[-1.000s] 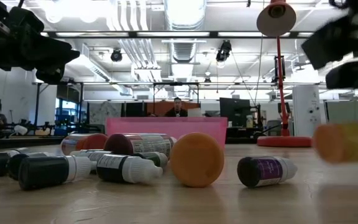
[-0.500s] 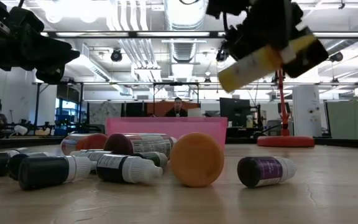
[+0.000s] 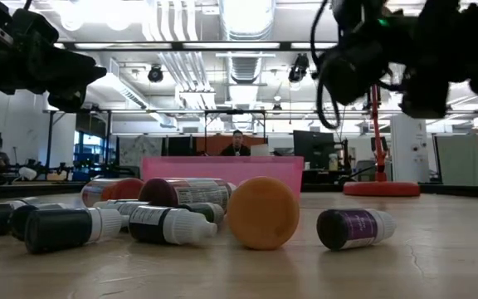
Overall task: Pick & Place food coloring
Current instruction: Move the big yellow food coloring bottle to the bottom right on the table, then move the big yellow food coloring bottle to the middle on the table
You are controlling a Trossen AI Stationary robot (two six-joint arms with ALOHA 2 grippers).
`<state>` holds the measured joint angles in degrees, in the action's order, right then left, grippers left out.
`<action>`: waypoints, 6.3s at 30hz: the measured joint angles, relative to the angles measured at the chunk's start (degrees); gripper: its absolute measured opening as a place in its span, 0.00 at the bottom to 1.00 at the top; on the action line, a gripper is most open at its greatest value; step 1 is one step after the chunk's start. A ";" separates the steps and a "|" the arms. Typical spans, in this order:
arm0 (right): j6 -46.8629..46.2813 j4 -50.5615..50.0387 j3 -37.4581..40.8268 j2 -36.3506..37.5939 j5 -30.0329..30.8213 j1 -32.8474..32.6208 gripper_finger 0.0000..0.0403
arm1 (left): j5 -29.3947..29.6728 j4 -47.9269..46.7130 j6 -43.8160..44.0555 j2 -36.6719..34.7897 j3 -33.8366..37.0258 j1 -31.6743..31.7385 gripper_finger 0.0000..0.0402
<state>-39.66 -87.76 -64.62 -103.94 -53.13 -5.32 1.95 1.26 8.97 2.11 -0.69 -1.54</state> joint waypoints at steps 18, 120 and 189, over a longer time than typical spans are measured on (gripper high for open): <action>-3.95 7.23 17.04 -3.04 -10.10 -10.73 0.36 | 0.05 0.02 0.00 0.68 0.00 0.02 0.20; -51.37 45.76 -28.89 -22.19 44.74 -9.33 0.45 | 0.03 0.00 0.00 0.87 0.00 0.00 0.20; -52.94 28.40 3.14 -7.04 119.89 -14.25 0.45 | 0.03 0.02 0.00 1.01 0.01 0.00 0.20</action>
<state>-92.60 -59.35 -61.48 -110.98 66.76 -19.57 1.98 1.28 8.97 3.11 -0.68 -1.54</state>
